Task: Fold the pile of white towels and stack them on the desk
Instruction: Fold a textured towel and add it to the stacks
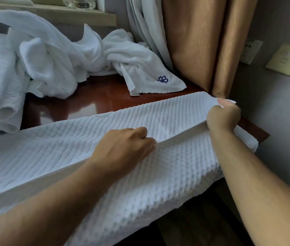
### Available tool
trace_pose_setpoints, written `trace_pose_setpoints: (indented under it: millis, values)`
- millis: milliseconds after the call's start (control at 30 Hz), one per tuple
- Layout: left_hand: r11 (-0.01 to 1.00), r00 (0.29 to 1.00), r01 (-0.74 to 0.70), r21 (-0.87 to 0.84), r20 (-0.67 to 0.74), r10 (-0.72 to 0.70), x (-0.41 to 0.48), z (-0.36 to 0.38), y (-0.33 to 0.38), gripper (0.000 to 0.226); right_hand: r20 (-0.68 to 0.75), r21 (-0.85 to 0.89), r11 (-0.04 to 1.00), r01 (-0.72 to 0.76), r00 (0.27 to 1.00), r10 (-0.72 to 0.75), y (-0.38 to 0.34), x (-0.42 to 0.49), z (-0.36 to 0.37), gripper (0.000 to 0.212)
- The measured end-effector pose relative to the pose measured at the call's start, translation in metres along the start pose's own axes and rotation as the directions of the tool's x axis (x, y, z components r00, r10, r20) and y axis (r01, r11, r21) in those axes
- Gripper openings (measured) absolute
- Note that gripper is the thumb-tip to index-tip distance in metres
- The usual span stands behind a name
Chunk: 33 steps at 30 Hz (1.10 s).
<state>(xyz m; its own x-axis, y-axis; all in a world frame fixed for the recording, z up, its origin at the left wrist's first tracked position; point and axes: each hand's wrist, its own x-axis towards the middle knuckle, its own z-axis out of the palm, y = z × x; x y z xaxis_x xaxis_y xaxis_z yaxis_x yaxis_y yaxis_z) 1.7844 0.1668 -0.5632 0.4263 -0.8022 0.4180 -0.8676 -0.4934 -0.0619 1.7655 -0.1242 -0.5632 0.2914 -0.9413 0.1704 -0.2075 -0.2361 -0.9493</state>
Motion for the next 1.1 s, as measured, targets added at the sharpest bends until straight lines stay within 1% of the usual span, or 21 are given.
trace_pose_setpoints:
  millis: [67,133,167,200,233,267,300,333,367,433,500,533,600,633,667,733,833,900,967,1033,1100]
  values:
    - [0.999,0.997,0.035,-0.004,0.067,-0.034,0.001,-0.002,0.002,0.042,-0.017,-0.114,0.993,0.008,1.000,-0.010,-0.003,-0.001,-0.002,0.048]
    - [0.996,0.991,0.082,-0.037,0.107,-0.078,0.001,-0.007,0.006,0.052,-0.063,-0.354,0.935,0.030,0.996,-0.056,-0.006,-0.003,-0.005,0.052]
    - [0.988,0.988,0.123,-0.090,0.108,-0.113,0.000,-0.011,0.007,0.055,-0.069,-0.461,0.883,0.083,0.989,-0.129,-0.008,-0.006,-0.008,0.053]
    - [0.971,0.981,0.180,-0.160,0.104,-0.165,0.000,-0.015,0.006,0.056,-0.033,-0.518,0.835,0.189,0.970,-0.240,-0.011,-0.010,-0.009,0.052]
    - [0.942,0.968,0.248,-0.228,0.093,-0.232,-0.001,-0.018,0.002,0.051,0.062,-0.519,0.786,0.335,0.932,-0.356,-0.015,-0.016,-0.008,0.048]
    - [0.910,0.949,0.314,-0.270,0.082,-0.304,-0.001,-0.020,-0.005,0.043,0.198,-0.472,0.744,0.474,0.879,-0.434,-0.020,-0.025,-0.003,0.044]
    - [0.889,0.929,0.369,-0.270,0.080,-0.361,-0.001,-0.022,-0.014,0.035,0.344,-0.410,0.716,0.565,0.823,-0.452,-0.026,-0.037,0.005,0.041]
    - [0.884,0.912,0.411,-0.224,0.099,-0.399,-0.003,-0.022,-0.023,0.031,0.481,-0.379,0.695,0.611,0.772,-0.416,-0.032,-0.052,0.015,0.041]
    - [0.883,0.892,0.447,-0.144,0.148,-0.428,-0.007,-0.021,-0.032,0.035,0.597,-0.389,0.665,0.638,0.724,-0.346,-0.037,-0.069,0.026,0.048]
    - [0.857,0.822,0.515,-0.013,0.292,-0.489,-0.022,-0.018,-0.045,0.055,0.753,-0.452,0.574,0.683,0.637,-0.164,-0.042,-0.101,0.046,0.068]
    - [0.820,0.751,0.573,0.012,0.393,-0.530,-0.045,-0.015,-0.053,0.068,0.817,-0.493,0.477,0.728,0.576,-0.036,-0.038,-0.124,0.057,0.080]
    - [0.809,0.736,0.588,0.011,0.407,-0.541,-0.059,-0.014,-0.057,0.074,0.824,-0.506,0.439,0.742,0.566,-0.006,-0.036,-0.132,0.059,0.082]
    - [0.785,0.717,0.620,0.021,0.393,-0.576,-0.091,-0.020,-0.066,0.083,0.830,-0.519,0.413,0.748,0.557,0.034,-0.040,-0.142,0.058,0.084]
    - [0.762,0.694,0.646,0.031,0.391,-0.604,-0.106,-0.025,-0.072,0.087,0.840,-0.509,0.415,0.754,0.540,0.051,-0.044,-0.149,0.059,0.085]
    - [0.735,0.664,0.677,0.042,0.394,-0.635,-0.122,-0.031,-0.077,0.091,0.861,-0.480,0.416,0.772,0.505,0.057,-0.048,-0.159,0.060,0.087]
    - [0.665,0.591,0.742,0.086,0.384,-0.709,-0.152,-0.043,-0.090,0.091,0.920,-0.370,0.415,0.831,0.389,0.042,-0.058,-0.191,0.066,0.090]
    - [0.531,0.465,0.829,0.176,0.309,-0.829,-0.198,-0.063,-0.110,0.086,0.980,-0.169,0.409,0.897,0.196,-0.025,-0.068,-0.253,0.076,0.090]
    - [0.454,0.396,0.868,0.201,0.272,-0.877,-0.226,-0.075,-0.123,0.084,0.992,-0.071,0.398,0.915,0.107,-0.069,-0.073,-0.289,0.083,0.088]
    - [0.428,0.370,0.881,0.204,0.266,-0.890,-0.246,-0.083,-0.136,0.082,0.994,-0.018,0.378,0.926,0.056,-0.091,-0.076,-0.316,0.090,0.085]
    - [0.443,0.386,0.877,0.183,0.279,-0.879,-0.257,-0.088,-0.146,0.079,0.994,0.011,0.361,0.932,0.029,-0.105,-0.078,-0.333,0.095,0.082]
    - [0.462,0.416,0.875,0.146,0.265,-0.870,-0.262,-0.092,-0.150,0.074,0.992,0.025,0.355,0.935,0.022,-0.128,-0.078,-0.339,0.096,0.080]
